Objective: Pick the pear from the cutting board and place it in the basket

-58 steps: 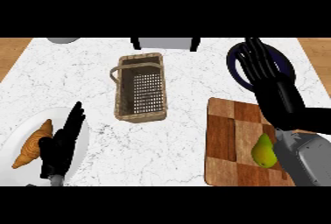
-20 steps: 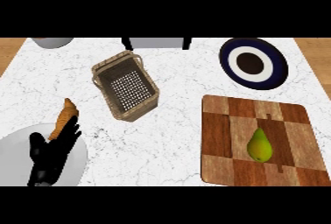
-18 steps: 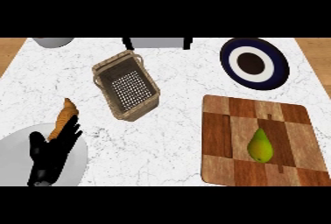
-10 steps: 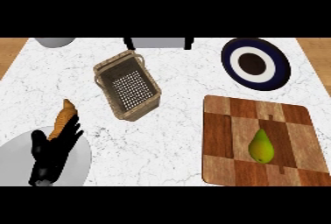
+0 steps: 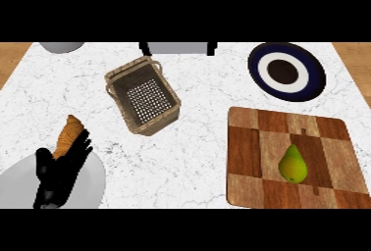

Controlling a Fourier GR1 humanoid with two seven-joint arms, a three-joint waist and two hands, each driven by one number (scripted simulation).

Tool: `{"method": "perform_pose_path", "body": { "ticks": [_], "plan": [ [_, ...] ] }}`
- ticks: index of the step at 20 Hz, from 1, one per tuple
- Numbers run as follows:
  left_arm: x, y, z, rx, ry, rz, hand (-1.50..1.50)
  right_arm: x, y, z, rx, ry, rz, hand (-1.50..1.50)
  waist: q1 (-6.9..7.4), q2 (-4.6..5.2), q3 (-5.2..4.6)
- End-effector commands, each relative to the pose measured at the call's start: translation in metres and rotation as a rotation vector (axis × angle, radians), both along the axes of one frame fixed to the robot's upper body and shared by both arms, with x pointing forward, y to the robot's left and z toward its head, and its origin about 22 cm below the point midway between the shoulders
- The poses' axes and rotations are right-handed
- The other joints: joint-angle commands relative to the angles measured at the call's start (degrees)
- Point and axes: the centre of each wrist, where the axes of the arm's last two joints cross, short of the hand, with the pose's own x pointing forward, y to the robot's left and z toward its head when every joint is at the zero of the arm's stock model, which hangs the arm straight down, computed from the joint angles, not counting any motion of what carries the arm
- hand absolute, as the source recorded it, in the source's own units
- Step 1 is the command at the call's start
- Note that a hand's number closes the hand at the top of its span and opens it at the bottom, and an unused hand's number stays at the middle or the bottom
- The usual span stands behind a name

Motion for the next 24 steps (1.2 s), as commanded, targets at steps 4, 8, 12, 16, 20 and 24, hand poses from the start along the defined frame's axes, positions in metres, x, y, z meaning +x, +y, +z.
{"method": "perform_pose_path", "body": {
  "ticks": [4, 8, 12, 16, 20, 24],
  "plan": [
    [-0.01, -0.004, -0.024, 0.0, 0.137, 0.017, 0.0, 0.002, 0.042, -0.054, 0.019, -0.026, -0.011, -1.5, 0.37, 0.67, -0.53],
    [0.003, 0.011, -0.017, -0.006, 0.144, 0.024, 0.0, -0.001, 0.039, -0.064, -0.055, 0.019, 0.009, -1.5, 0.05, 0.69, -0.54],
    [-0.015, 0.012, -0.023, 0.005, 0.143, 0.03, 0.0, -0.009, 0.033, -0.09, -0.053, 0.059, 0.005, -1.5, 0.06, 0.56, -0.51],
    [-0.019, 0.001, -0.021, 0.003, 0.149, 0.033, 0.0, -0.017, 0.039, -0.111, -0.031, 0.037, 0.004, -1.5, -0.14, 0.44, -0.48],
    [-0.012, 0.011, -0.021, -0.002, 0.131, 0.013, 0.0, -0.008, 0.057, -0.127, -0.022, 0.023, 0.005, -1.5, 0.32, 0.62, -0.52],
    [-0.025, -0.003, -0.03, 0.01, 0.136, 0.02, 0.0, -0.015, 0.064, -0.157, -0.038, 0.013, -0.014, -1.5, 0.42, 0.61, -0.49]
  ]
}}
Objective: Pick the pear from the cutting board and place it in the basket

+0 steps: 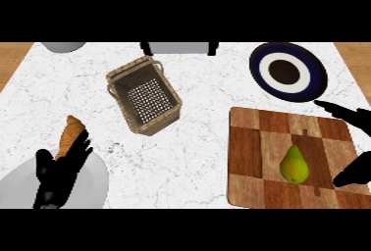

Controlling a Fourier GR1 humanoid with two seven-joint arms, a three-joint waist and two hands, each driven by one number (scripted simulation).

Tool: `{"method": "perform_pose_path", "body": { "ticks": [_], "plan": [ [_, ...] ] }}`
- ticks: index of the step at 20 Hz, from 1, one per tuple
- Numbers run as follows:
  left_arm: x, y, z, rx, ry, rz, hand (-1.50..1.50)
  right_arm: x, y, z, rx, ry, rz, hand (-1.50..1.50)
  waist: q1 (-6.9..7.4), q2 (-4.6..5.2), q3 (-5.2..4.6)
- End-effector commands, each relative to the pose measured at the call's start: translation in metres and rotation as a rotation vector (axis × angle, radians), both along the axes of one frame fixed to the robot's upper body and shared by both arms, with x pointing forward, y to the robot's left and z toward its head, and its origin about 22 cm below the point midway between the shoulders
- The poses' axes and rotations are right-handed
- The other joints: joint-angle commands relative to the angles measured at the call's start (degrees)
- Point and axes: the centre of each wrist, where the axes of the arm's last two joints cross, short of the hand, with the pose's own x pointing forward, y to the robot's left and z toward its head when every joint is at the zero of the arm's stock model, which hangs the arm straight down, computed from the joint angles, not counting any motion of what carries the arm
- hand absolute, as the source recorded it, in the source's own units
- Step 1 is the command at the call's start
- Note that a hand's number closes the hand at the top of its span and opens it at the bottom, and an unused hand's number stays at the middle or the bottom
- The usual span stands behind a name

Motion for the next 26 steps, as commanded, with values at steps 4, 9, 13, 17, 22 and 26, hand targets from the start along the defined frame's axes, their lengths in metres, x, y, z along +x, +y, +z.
{"method": "perform_pose_path", "body": {
  "ticks": [4, 9, 13, 17, 22, 26],
  "plan": [
    [-0.012, 0.01, -0.028, -0.019, 0.145, 0.011, 0.0, 0.007, 0.002, -0.015, -0.014, -0.008, -0.025, -1.5, 0.09, 0.69, -0.72],
    [-0.014, -0.003, -0.022, -0.007, 0.146, 0.02, 0.0, -0.006, 0.006, -0.031, 0.003, -0.008, -0.003, -1.5, -0.31, 0.52, -0.7],
    [0.001, -0.002, -0.024, 0.001, 0.135, 0.001, 0.0, 0.004, 0.016, -0.04, -0.011, 0.005, 0.011, -1.5, -0.19, 0.65, -0.7],
    [-0.026, 0.0, -0.032, -0.014, 0.151, -0.002, 0.0, 0.0, 0.015, -0.06, -0.049, 0.077, 0.018, -1.5, 0.36, 0.67, -0.69],
    [-0.009, 0.013, -0.009, -0.017, 0.135, 0.029, 0.0, 0.007, 0.011, -0.057, -0.079, 0.109, 0.031, -1.5, 0.27, 0.64, -0.67],
    [-0.011, 0.001, -0.014, -0.001, 0.132, 0.01, 0.0, -0.004, 0.032, -0.09, -0.071, 0.088, 0.025, -1.5, 0.0, 0.58, -0.67]
  ]
}}
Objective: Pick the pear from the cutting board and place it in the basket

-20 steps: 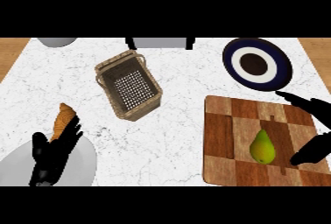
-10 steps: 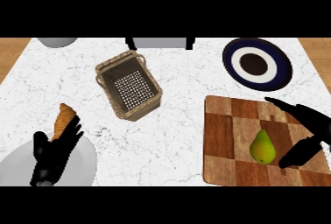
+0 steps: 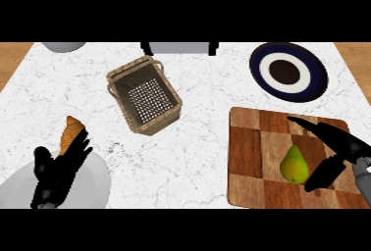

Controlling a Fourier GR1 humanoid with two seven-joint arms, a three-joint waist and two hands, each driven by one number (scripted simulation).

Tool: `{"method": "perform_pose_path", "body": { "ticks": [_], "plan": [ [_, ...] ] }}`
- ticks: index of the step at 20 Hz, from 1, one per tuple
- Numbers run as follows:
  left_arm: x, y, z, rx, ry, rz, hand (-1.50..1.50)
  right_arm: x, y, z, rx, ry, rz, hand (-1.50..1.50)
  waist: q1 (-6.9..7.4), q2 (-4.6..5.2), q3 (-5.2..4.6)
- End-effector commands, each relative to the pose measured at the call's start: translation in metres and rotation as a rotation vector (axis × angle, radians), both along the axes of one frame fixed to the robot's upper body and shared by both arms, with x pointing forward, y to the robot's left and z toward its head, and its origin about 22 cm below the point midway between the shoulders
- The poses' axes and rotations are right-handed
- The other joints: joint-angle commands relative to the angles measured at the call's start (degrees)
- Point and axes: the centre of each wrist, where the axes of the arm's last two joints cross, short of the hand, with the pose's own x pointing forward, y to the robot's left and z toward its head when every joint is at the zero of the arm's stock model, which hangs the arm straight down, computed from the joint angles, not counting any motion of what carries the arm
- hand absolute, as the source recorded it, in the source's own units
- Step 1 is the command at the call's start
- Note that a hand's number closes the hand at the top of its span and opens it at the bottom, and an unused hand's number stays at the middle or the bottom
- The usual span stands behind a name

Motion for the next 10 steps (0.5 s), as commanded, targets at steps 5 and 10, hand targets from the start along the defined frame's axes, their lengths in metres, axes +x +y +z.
{"method": "perform_pose_path", "body": {
  "ticks": [5, 10],
  "plan": [
    [-0.01, -0.012, -0.029, -0.021, 0.129, 0.005, 0.0, 0.012, 0.009, -0.016, -0.01, -0.013, 0.007, -1.5, 0.13, 0.65, -0.65],
    [-0.008, 0.003, -0.031, -0.02, 0.14, 0.026, 0.0, 0.009, 0.012, -0.019, 0.001, -0.016, -0.008, -1.5, -0.15, 0.63, -0.68]
  ]
}}
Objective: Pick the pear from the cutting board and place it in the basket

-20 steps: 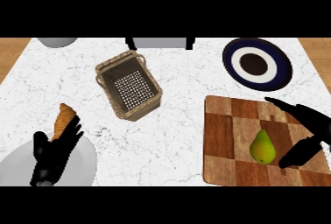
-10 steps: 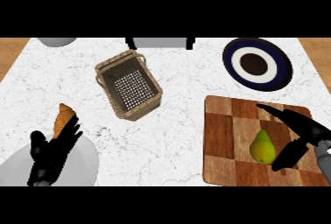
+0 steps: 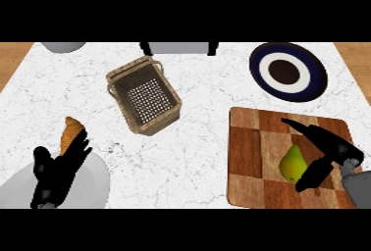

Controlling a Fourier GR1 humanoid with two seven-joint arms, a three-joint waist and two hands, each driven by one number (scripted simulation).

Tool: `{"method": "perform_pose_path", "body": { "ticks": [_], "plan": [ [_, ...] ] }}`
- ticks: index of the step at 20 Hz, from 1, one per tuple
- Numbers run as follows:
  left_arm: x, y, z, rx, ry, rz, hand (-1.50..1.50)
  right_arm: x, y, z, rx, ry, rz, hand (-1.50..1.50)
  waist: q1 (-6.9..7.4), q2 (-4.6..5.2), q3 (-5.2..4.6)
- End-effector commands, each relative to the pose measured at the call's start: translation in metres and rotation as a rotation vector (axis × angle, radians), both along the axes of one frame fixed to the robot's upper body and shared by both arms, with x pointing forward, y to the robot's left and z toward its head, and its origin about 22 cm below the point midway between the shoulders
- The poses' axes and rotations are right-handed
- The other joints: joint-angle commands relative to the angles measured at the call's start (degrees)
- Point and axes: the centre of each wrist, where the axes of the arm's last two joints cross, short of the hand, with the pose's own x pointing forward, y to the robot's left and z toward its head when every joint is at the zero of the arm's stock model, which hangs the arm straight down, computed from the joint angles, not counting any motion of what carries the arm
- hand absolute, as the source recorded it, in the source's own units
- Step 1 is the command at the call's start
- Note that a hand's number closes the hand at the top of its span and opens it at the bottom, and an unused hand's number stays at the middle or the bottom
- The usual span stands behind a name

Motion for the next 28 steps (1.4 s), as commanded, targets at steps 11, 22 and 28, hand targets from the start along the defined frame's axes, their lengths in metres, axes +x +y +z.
{"method": "perform_pose_path", "body": {
  "ticks": [11, 22, 28],
  "plan": [
    [-0.006, 0.004, -0.025, 0.005, 0.127, 0.027, 0.0, -0.018, 0.001, -0.026, -0.102, -0.104, 0.132, 1.5, -0.38, 0.6, -0.75],
    [-0.007, -0.012, -0.018, 0.016, 0.119, -0.063, 0.0, -0.06, 0.258, 0.049, -0.17, -0.512, 0.711, 1.5, 5.37, -0.82, -1.56],
    [-0.008, -0.008, -0.021, 0.017, 0.128, -0.042, 0.0, -0.114, 0.306, 0.079, 0.039, -0.572, 0.578, 1.5, 3.43, -0.13, -0.99]
  ]
}}
